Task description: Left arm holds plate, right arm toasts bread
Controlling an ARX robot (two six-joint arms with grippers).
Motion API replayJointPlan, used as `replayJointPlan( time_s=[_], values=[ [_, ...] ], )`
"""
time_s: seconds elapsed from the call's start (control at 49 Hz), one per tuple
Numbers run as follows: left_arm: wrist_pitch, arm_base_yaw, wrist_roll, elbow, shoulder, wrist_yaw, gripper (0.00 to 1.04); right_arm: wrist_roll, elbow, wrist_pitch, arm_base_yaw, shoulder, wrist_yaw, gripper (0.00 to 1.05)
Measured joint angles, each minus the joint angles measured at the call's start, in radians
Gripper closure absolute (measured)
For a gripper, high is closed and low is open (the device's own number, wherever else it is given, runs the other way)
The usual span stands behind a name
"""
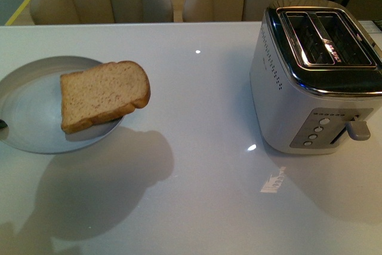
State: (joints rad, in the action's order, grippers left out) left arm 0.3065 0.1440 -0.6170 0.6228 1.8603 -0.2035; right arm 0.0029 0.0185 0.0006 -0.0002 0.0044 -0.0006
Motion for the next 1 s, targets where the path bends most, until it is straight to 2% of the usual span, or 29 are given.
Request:
replayJointPlan(
  time_s=[0.123, 0.327, 0.654, 0.817, 1.001],
  values=[
    [-0.06, -0.051, -0.065, -0.019, -0.129, -0.031, 1.02, 0.0, 0.0, 0.0, 0.0, 0.0, 0.0, 0.09],
    [-0.155, -0.161, -0.158, -0.016, -0.271, -0.024, 1.02, 0.0, 0.0, 0.0, 0.0, 0.0, 0.0, 0.09],
    [-0.312, -0.428, -0.313, 0.114, -0.407, 0.051, 1.02, 0.0, 0.0, 0.0, 0.0, 0.0, 0.0, 0.09],
    [-0.349, -0.489, -0.347, 0.143, -0.413, 0.074, 1.02, 0.0, 0.0, 0.0, 0.0, 0.0, 0.0, 0.09],
    [-0.381, -0.515, -0.355, 0.145, -0.414, 0.08, 1.02, 0.0, 0.0, 0.0, 0.0, 0.0, 0.0, 0.09]
  ],
)
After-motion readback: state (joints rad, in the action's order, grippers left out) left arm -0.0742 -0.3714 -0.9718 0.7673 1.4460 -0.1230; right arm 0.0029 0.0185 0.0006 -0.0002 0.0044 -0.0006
